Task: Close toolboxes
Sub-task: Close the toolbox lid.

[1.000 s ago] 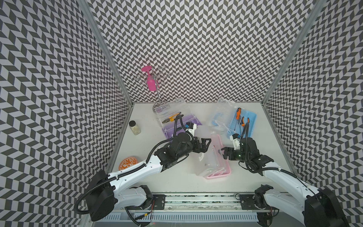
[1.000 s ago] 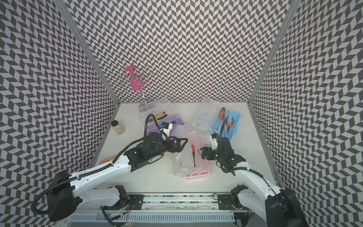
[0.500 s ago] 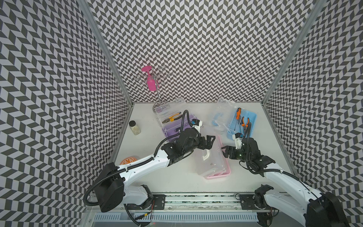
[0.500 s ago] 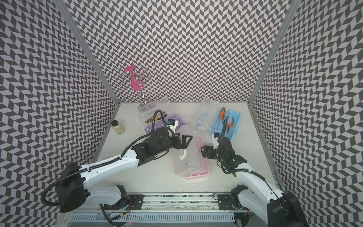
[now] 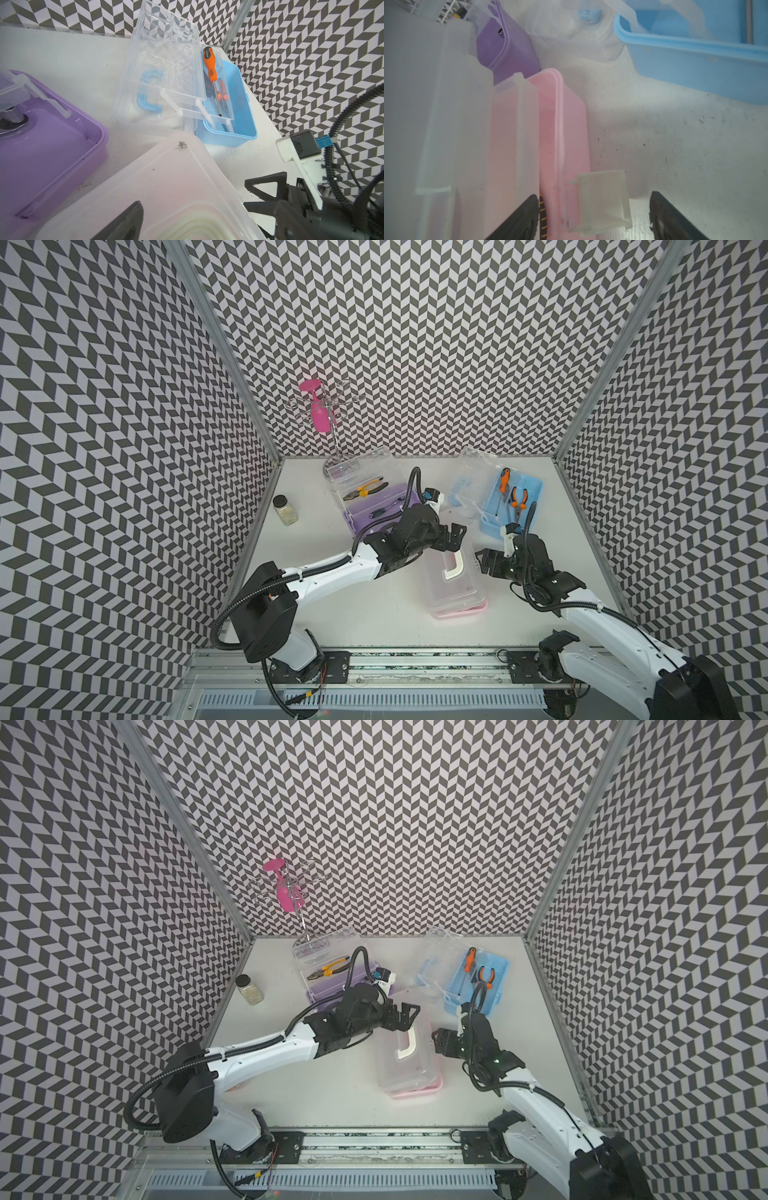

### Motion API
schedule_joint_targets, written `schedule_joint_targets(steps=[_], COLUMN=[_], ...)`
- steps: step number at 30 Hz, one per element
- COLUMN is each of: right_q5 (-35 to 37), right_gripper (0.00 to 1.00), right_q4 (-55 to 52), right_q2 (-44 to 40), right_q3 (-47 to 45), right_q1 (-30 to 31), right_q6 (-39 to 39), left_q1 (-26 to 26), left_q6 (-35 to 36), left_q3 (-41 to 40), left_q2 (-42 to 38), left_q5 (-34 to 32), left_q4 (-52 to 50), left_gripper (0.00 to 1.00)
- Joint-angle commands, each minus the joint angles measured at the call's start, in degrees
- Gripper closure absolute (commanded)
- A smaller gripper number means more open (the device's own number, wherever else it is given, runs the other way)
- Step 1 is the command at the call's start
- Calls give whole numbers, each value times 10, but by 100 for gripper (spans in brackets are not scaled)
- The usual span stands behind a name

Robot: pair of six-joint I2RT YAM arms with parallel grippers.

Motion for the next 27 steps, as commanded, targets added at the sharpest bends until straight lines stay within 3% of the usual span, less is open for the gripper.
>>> schedule_joint_targets(steps=[1, 13, 21, 27], right_q5=[35, 51, -29, -58], right_gripper=[17, 13, 18, 18], right_q4=[-2, -13, 21, 75], right_q2=[-25, -49, -18, -18], right_q3=[-7, -33, -63, -75], right_q1=[2, 2, 8, 52], right_q6=[15, 32, 34, 56], left_q1=[-8, -22, -24, -24], left_q6=[12, 34, 28, 21], left_q3=[26, 37, 16, -8], left_q2=[10, 14, 3, -11], left_q5=[-7, -34, -36, -48], left_q4=[-14, -36, -54, -61], left_gripper=[1, 0, 0, 1])
